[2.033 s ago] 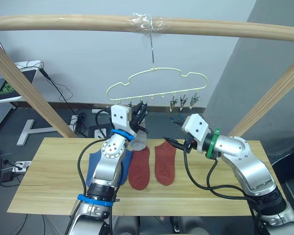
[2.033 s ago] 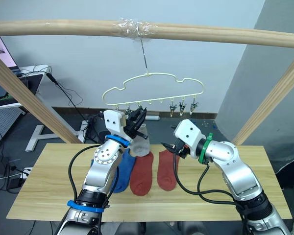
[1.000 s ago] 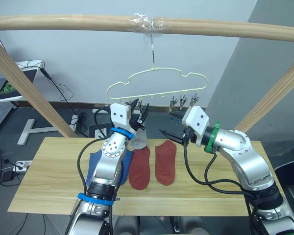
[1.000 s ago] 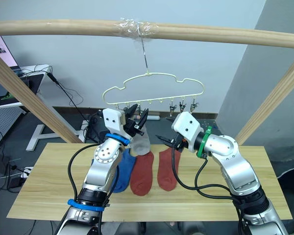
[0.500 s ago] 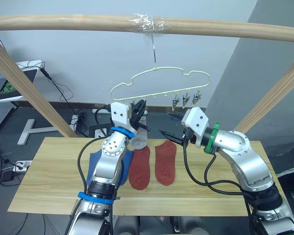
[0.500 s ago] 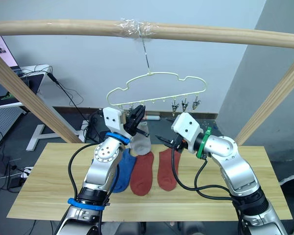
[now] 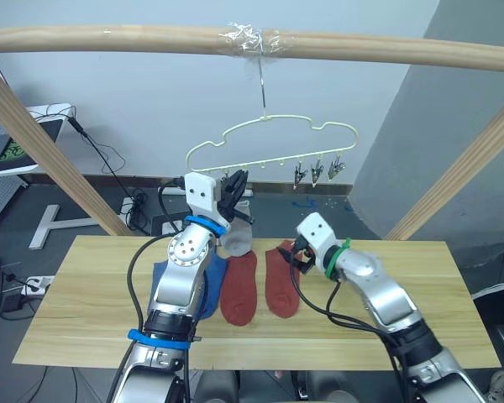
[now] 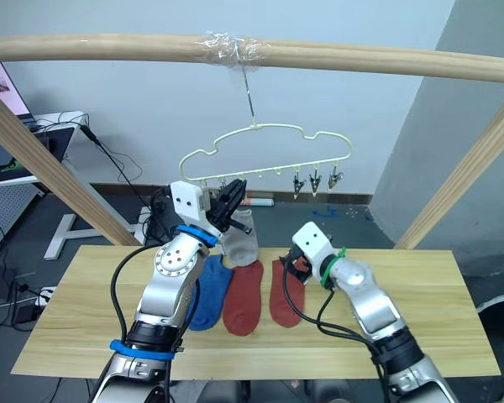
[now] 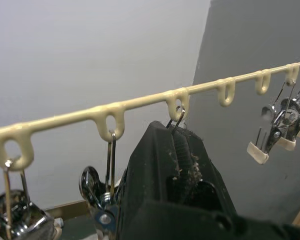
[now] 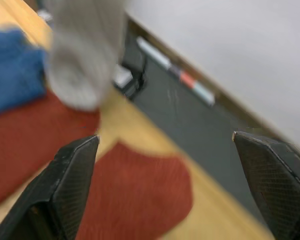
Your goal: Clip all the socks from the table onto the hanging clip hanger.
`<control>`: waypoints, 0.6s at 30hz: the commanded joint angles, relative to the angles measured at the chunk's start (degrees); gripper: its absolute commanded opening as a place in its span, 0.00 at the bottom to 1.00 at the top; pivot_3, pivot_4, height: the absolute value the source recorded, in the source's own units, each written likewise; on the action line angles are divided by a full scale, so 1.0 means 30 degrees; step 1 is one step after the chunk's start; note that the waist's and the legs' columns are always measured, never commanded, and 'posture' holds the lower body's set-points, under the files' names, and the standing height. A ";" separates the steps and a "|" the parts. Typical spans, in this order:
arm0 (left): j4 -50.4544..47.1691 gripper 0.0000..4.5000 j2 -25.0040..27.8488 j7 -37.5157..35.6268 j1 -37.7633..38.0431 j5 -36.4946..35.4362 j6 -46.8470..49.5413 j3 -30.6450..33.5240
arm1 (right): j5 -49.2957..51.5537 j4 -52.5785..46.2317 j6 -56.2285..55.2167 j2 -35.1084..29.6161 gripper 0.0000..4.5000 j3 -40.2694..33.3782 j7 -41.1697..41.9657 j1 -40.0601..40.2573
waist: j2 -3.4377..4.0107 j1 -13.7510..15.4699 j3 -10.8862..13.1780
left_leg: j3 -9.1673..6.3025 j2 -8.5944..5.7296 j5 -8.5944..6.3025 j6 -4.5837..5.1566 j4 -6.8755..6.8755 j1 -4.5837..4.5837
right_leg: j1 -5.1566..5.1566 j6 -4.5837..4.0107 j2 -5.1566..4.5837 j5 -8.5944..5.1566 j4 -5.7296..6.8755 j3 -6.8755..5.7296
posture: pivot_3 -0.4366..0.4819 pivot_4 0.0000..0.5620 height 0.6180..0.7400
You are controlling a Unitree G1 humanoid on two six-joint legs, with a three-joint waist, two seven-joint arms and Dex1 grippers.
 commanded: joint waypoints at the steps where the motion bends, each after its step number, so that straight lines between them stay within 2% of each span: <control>1: -0.1203 0.00 0.0243 -0.0419 -0.0144 -0.0454 0.0290 0.0273 | -0.0265 0.2115 -0.1819 0.1041 1.00 -0.0300 -0.1099 -0.0494 | 0.0000 0.0016 0.0000 | 0.0001 0.0000 0.0000 0.0000 0.0000 -0.0001 | -0.0001 0.0000 0.0000 0.0000 -0.0001 0.0000 | 0.48 0.31 0.75; 9: -0.1496 0.00 0.0567 -0.0795 -0.0130 -0.0639 0.0910 0.0572 | -0.0827 0.8465 -0.4734 0.2689 1.00 -0.0644 -0.2606 -0.1832 | 0.0000 0.0017 0.0000 | 0.0003 0.0001 0.0000 0.0000 -0.0001 0.0008 | 0.0000 0.0001 0.0000 0.0000 0.0000 -0.0001 | 0.48 0.31 0.75; 11: -0.1725 0.00 0.0662 -0.0910 -0.0036 -0.0759 0.1132 0.0640 | -0.0793 0.9312 -0.4671 0.2861 1.00 -0.0905 -0.2693 -0.1986 | 0.0000 0.0046 -0.0001 | -0.0002 0.0003 0.0000 0.0000 -0.0006 0.0005 | 0.0000 -0.0001 0.0000 0.0000 0.0001 -0.0007 | 0.51 0.32 0.75; 14: -0.1890 0.00 0.0799 -0.1133 -0.0009 -0.1141 0.1594 0.0785 | -0.0462 0.9736 -0.4334 0.3060 0.88 -0.1371 -0.2469 -0.1856 | 0.0001 0.0052 -0.0001 | 0.0001 0.0002 0.0000 0.0000 -0.0006 0.0006 | 0.0000 -0.0001 -0.0003 0.0001 0.0005 0.0001 | 0.51 0.32 0.75; 18: -0.2055 0.00 0.1049 -0.1699 -0.0096 -0.1798 0.2196 0.0873 | -0.0723 0.9662 -0.4394 0.3045 0.57 -0.1394 -0.2145 -0.1565 | 0.0003 0.0066 -0.0003 | -0.0007 0.0001 0.0000 0.0000 -0.0004 0.0020 | 0.0011 -0.0002 -0.0003 0.0002 0.0016 -0.0005 | 0.52 0.31 0.75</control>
